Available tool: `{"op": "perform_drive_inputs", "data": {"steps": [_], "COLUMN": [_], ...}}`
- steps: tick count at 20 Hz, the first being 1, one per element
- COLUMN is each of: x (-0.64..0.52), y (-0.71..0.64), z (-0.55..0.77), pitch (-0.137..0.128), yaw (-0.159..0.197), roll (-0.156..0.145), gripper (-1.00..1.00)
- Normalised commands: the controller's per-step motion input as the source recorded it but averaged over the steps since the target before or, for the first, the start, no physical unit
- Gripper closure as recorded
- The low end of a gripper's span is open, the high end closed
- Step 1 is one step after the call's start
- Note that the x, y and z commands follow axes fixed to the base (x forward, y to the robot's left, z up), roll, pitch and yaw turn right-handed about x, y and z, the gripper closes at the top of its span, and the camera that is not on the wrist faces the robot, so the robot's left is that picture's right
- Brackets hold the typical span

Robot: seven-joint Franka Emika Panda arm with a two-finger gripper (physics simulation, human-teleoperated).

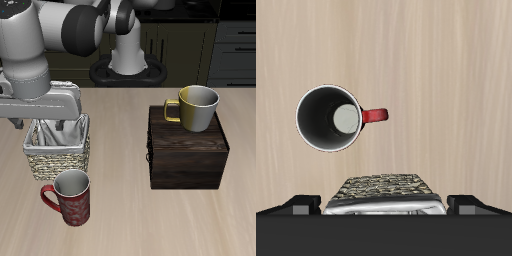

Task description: Place the red mug in the basket

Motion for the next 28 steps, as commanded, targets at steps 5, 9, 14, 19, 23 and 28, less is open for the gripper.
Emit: {"op": "perform_drive_inputs", "data": {"steps": [5, 9, 14, 19, 23, 28], "x": [0.13, 0.06, 0.07, 0.06, 0.06, 0.04], "y": [0.11, 0.03, 0.13, 0.09, 0.14, 0.04], "z": [0.1, 0.08, 0.06, 0.01, -0.1, -0.02], "pitch": [-0.014, -0.015, -0.022, -0.021, -0.008, -0.034], "yaw": [-0.016, -0.017, -0.006, 0.003, 0.031, 0.078], "roll": [-0.019, -0.011, -0.006, -0.013, -0.017, -0.09], "gripper": [-1.0, -1.0, -1.0, -1.0, -1.0, -1.0]}}
